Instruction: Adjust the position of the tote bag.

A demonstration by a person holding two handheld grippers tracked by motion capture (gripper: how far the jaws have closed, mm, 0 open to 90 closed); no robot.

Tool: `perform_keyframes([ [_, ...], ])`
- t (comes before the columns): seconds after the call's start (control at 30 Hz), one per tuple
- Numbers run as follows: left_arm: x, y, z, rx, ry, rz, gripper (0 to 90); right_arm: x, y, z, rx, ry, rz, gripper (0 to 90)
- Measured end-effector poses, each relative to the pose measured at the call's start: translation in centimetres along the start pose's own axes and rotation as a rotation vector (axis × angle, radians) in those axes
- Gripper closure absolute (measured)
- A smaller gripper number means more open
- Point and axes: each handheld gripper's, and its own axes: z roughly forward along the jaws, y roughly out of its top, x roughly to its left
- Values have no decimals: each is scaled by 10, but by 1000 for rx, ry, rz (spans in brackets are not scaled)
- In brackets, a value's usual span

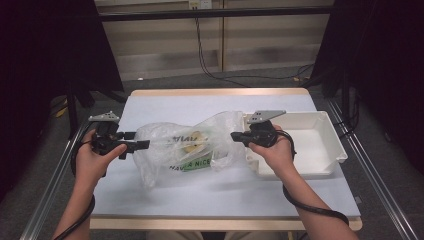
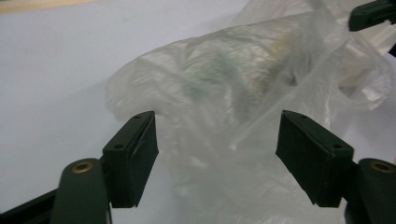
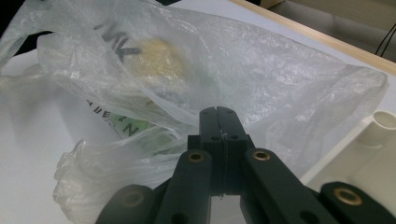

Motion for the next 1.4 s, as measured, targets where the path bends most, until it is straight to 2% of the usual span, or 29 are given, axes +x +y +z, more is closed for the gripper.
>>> perform_keyframes([
  [0.03,-3,1,1,-5,-5,15,275,1,1,0,-4,2,6,900],
  [0.1,-8,4,2,-4,28,86,202,2,2,1,-7,7,11,900],
  [0.17,-10,7,3,-15,20,99,162,3,2,2,-9,10,17,900],
  [0.3,-14,12,4,-22,41,145,126,4,4,1,-10,15,15,900],
  [0.37,-12,13,5,-3,27,98,107,4,4,0,-7,18,14,900],
  [0.53,-3,10,-1,-2,71,64,104,2,2,-1,2,10,15,900],
  [0.6,-1,7,-4,12,86,68,113,1,0,-2,7,7,18,900],
  [0.7,3,-1,-5,40,72,65,190,-3,-2,-2,-2,4,28,900],
  [0.73,4,-4,-5,48,59,52,218,-3,-2,-3,-5,-1,28,900],
  [0.8,7,-11,-5,34,23,20,277,-3,-2,-3,-10,-3,37,900],
  [0.9,8,-17,0,66,-16,-5,464,-3,-2,-3,-8,-8,35,900],
  [0.93,8,-18,1,77,-23,-23,594,-4,-2,-3,-9,-11,37,900],
  [1.0,10,-18,0,79,-30,-66,722,-5,-2,-3,-9,-12,36,900],
  [1.03,12,-16,-2,83,-34,-86,819,-6,-2,-4,-5,-20,37,900],
  [1.07,13,-16,-2,71,-34,-104,868,-7,-3,-4,-4,-18,44,900],
  [1.1,15,-15,-3,54,-43,-124,898,-8,-4,-3,-3,-18,42,900],
  [1.2,18,-12,-2,78,-15,-123,900,-8,-5,-3,3,-22,43,900],
  [1.33,24,-12,-5,55,24,-138,900,-9,-5,-3,20,-41,28,900],
  [1.4,28,-13,-10,36,8,-159,900,-10,-6,-3,25,-35,24,900],
])
